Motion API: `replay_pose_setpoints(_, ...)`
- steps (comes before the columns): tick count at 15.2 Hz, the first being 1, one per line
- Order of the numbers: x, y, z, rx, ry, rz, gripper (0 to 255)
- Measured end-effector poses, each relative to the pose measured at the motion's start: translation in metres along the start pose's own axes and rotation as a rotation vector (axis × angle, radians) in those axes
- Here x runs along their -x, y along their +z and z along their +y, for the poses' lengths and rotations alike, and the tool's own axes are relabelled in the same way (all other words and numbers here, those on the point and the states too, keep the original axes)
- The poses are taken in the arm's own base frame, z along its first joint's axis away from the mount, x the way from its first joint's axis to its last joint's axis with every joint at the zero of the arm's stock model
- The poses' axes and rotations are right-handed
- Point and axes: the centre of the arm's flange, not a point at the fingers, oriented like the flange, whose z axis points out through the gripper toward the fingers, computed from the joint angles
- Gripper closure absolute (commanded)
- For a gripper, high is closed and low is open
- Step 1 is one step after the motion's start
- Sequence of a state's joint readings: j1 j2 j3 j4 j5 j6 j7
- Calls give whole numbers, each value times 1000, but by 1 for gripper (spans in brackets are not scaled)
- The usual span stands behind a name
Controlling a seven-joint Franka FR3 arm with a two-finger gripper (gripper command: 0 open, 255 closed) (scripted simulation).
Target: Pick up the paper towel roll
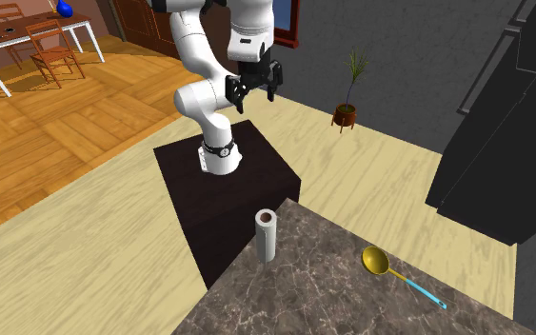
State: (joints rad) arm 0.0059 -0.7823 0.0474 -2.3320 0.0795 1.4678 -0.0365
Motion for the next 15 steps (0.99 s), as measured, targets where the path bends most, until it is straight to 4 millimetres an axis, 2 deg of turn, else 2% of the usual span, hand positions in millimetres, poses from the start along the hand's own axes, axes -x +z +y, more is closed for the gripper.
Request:
replay_pose_setpoints(1, 0, 0, 0, 0, 0, 0, 0)
replay_pose_setpoints(3, -9, 13, 6, 0, -4, 0, 0)
replay_pose_setpoints(10, -69, 69, 34, 0, -26, 11, 0)
replay_pose_setpoints(15, -112, 117, 53, 0, -43, 18, 0)
